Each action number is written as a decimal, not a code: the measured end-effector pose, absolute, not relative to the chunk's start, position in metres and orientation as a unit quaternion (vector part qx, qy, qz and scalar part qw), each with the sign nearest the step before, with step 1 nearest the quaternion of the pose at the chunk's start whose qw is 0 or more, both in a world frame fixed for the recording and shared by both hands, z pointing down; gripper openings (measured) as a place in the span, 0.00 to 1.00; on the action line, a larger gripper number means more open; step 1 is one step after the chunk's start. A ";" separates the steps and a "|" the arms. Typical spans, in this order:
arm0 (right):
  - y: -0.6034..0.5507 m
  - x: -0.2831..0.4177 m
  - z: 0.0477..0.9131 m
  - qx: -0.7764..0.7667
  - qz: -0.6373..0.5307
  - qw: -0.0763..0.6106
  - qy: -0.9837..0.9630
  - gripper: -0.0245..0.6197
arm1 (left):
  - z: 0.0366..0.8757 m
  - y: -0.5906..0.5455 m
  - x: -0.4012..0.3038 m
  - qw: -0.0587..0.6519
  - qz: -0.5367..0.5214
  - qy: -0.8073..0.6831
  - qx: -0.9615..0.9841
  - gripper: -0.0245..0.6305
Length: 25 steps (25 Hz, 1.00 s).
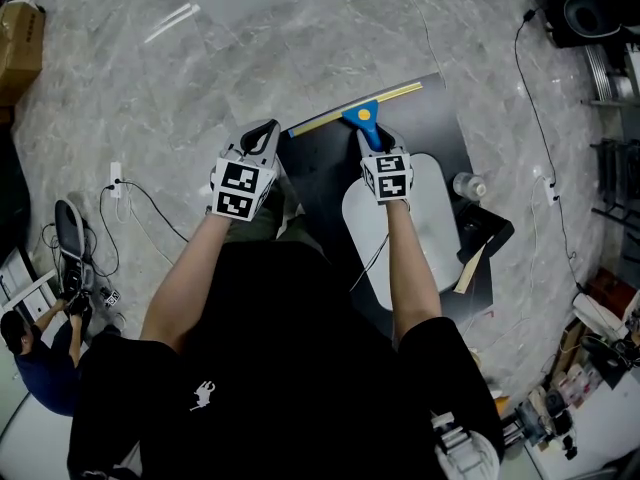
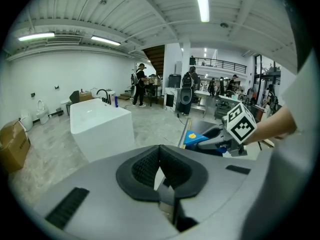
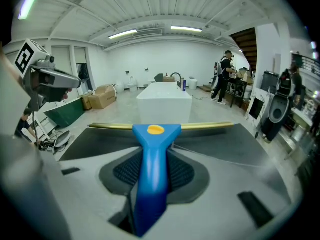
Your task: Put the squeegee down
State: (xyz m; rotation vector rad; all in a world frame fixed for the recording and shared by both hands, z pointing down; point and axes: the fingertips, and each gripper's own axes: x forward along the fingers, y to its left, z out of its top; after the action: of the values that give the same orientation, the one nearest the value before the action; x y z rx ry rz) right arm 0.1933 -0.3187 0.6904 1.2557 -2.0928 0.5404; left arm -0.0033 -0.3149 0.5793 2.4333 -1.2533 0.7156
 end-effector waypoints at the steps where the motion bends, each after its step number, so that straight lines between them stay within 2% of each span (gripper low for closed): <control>1: -0.319 0.194 0.691 0.477 0.206 0.318 -0.793 0.25 | 0.579 -0.315 -0.002 0.155 0.251 -0.436 0.850 0.04; 25: -0.323 0.195 0.702 0.466 0.217 0.359 -0.779 0.26 | 0.586 -0.316 -0.007 0.162 0.252 -0.432 0.851 0.04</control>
State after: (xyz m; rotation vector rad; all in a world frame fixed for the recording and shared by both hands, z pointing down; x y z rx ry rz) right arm 0.1949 -0.3231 0.7021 1.2024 -2.0093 0.5598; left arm -0.0071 -0.3164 0.5861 2.4281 -1.2321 0.7205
